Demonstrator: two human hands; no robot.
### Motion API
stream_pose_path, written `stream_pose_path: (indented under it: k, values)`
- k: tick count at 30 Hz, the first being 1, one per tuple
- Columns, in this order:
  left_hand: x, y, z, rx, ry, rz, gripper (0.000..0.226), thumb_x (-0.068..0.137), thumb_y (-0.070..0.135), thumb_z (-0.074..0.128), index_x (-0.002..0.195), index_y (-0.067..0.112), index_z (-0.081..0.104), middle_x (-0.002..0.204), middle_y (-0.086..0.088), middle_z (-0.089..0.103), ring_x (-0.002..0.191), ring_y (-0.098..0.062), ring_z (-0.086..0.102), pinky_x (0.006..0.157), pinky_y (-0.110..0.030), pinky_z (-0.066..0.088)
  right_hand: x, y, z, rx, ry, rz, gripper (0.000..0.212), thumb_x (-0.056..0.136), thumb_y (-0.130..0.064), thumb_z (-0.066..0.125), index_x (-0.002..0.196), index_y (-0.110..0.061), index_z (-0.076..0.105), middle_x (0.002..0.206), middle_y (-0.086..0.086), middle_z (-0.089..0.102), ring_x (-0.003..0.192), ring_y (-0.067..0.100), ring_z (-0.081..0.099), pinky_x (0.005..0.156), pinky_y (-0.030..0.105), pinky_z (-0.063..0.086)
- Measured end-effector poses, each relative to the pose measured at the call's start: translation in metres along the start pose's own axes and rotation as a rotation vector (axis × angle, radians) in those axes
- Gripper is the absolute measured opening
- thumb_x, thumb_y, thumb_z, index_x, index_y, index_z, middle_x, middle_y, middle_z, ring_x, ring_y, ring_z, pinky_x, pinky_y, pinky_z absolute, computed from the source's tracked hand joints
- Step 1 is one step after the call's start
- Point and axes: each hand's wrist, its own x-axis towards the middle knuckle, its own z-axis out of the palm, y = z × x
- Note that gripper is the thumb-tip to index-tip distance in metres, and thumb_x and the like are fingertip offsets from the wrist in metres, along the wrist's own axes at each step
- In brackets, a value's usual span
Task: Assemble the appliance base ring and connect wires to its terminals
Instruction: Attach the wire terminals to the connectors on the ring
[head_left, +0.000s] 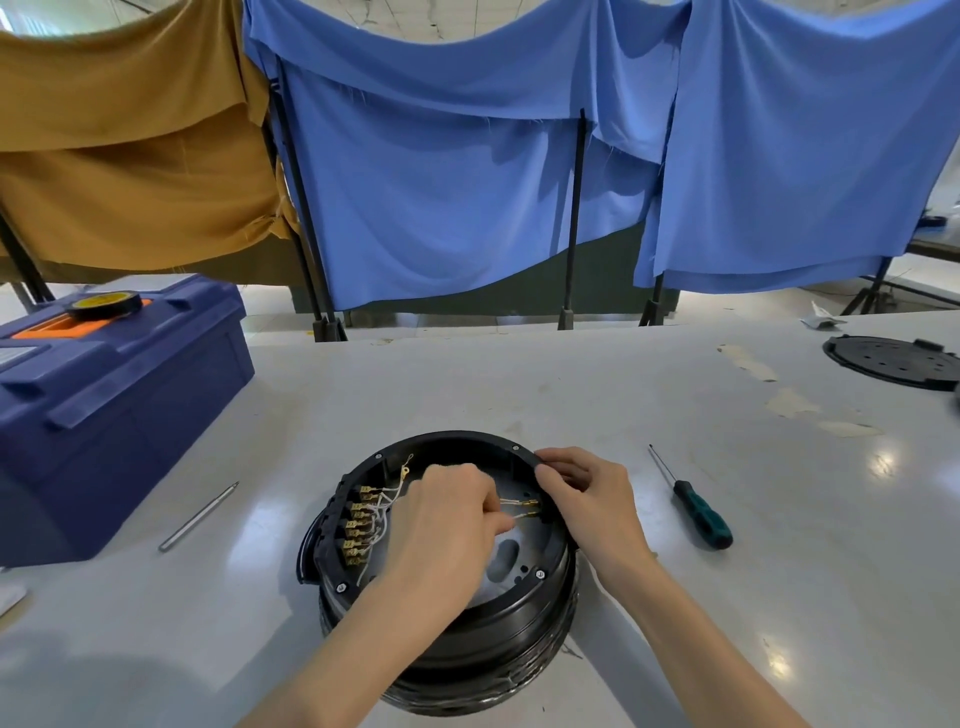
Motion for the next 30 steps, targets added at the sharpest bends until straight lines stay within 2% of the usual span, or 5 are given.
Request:
stream_pose_path:
  k: [4,6,13,19,30]
  values:
    - [-0.003,-0.001,0.009,-0.307,-0.133,-0.146,0.022,0.086,0.027,0.068,0.077,0.009,0.074,0.060,-0.002,0.060,0.054,-0.013,0.055,0.059,-0.031,0.052,-0.003,0.000,0.004,-0.006,0.055,0.011,0.017,0.084,-0.008,0.066,0.090,-0.020,0.076,0.083,-0.008,0.075,0.081,0.002,0.069,0.072,0.017,0.052]
    - [0.004,0.000,0.012,-0.632,-0.216,-0.345,0.020,0.089,0.016,0.065,0.085,-0.003,0.071,0.050,-0.005,0.051,0.035,-0.011,0.040,0.039,-0.020,0.036,-0.004,-0.001,0.007,0.009,0.087,0.015,0.017,0.083,-0.007,0.067,0.088,-0.020,0.075,0.082,-0.010,0.074,0.079,0.000,0.069,0.069,0.013,0.050]
    - [0.009,0.002,0.005,-1.260,-0.455,-0.713,0.026,0.097,0.006,0.053,0.071,0.002,0.053,0.037,0.003,0.043,0.024,0.000,0.033,0.029,-0.008,0.021,-0.012,-0.001,0.025,0.032,0.187,0.019,0.014,0.081,-0.008,0.068,0.087,-0.019,0.075,0.079,-0.011,0.073,0.074,-0.005,0.067,0.064,0.007,0.049]
    - [0.010,-0.003,0.012,-1.322,-0.340,-0.803,0.029,0.093,-0.007,0.048,0.065,-0.002,0.054,0.036,-0.003,0.048,0.021,-0.002,0.037,0.026,-0.008,0.028,-0.014,-0.002,0.027,0.051,0.212,0.039,0.014,0.080,-0.010,0.069,0.086,-0.021,0.075,0.077,-0.013,0.073,0.072,-0.008,0.066,0.060,0.005,0.048]
    - [0.028,-0.007,0.021,-1.324,-0.554,-0.819,0.038,0.101,0.008,0.038,0.064,0.008,0.043,0.028,0.005,0.034,0.018,-0.002,0.028,0.023,-0.010,0.023,-0.016,-0.004,0.029,0.052,0.241,0.028,0.014,0.080,-0.008,0.068,0.084,-0.018,0.076,0.075,-0.014,0.072,0.071,-0.009,0.064,0.056,0.003,0.044]
